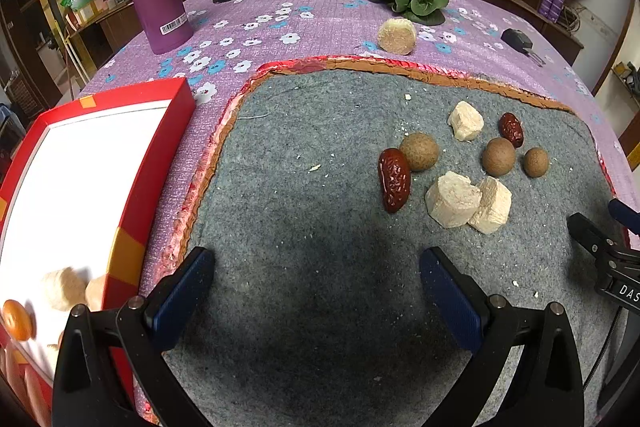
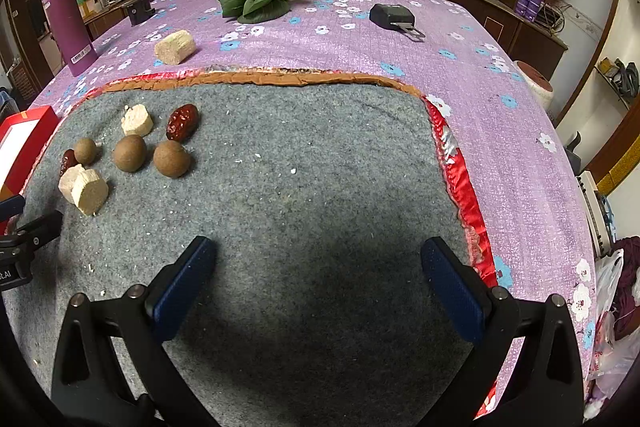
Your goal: Organize fruits
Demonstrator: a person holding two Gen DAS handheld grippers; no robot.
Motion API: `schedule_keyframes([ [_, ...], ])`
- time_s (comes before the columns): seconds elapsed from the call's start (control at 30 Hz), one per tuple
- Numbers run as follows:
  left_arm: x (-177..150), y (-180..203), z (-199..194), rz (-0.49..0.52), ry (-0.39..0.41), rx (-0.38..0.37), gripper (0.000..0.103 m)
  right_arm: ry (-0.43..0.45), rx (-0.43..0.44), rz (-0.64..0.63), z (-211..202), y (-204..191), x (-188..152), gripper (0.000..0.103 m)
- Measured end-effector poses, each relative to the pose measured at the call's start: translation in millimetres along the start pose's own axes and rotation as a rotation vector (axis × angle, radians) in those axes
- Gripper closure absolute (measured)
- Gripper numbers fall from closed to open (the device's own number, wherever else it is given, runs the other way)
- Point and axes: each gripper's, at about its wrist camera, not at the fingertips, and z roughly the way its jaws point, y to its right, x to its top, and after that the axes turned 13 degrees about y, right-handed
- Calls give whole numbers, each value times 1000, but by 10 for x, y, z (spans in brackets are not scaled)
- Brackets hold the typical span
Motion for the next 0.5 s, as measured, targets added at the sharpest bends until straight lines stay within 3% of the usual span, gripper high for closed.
schedule_keyframes([
  [0.5,-1,7,-1,-1,1,0,0,1,-1,0,0,4,-3,0],
])
